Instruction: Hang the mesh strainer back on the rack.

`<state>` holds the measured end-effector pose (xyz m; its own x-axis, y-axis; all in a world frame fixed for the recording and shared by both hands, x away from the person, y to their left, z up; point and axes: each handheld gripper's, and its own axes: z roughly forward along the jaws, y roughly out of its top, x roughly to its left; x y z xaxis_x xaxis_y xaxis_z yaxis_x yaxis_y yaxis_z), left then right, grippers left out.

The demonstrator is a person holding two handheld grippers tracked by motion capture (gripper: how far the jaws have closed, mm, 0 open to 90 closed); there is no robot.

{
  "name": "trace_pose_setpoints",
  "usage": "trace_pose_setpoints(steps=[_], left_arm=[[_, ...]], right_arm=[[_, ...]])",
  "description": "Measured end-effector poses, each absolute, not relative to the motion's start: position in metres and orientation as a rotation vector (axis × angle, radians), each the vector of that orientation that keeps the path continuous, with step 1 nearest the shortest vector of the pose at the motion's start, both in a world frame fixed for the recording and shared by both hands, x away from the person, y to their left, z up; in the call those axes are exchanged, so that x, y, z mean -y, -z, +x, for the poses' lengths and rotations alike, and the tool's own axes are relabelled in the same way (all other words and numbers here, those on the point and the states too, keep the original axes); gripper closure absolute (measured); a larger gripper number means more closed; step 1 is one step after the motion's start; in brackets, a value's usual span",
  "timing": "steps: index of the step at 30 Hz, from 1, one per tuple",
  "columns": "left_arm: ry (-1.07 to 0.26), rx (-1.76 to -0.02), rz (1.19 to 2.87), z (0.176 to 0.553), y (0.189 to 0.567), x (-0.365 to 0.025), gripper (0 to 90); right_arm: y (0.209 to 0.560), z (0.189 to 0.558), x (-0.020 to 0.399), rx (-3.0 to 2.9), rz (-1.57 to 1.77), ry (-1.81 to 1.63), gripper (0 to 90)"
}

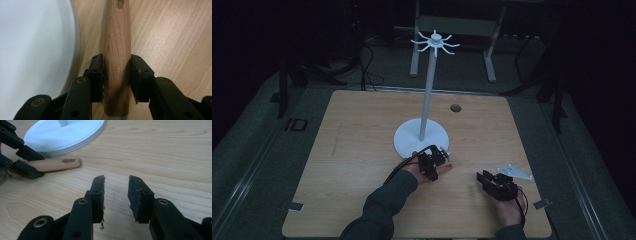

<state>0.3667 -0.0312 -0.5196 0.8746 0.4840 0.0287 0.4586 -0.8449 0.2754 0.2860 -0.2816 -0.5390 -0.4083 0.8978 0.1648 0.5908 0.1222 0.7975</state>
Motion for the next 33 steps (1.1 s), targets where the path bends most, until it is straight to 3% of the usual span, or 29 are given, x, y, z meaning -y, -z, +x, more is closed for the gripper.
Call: trace_pose_setpoints(steps=[12,23,33], left_arm=[[-0.094,-0.777,2.780,0.368,0.519,0.028,67.1],[-0.204,-0.815,2.707,0.364,0.508,0.022,67.3],[-0.340,-0.880,2.555,0.360,0.486,0.011,67.5]], right_arm=[[0.539,0.286,0.281,-2.054,1.446,-1.187,65.6],[0.540,0.286,0.281,-2.056,1.443,-1.183,65.4],[0.540,0.287,0.282,-2.039,1.450,-1.168,59.5]])
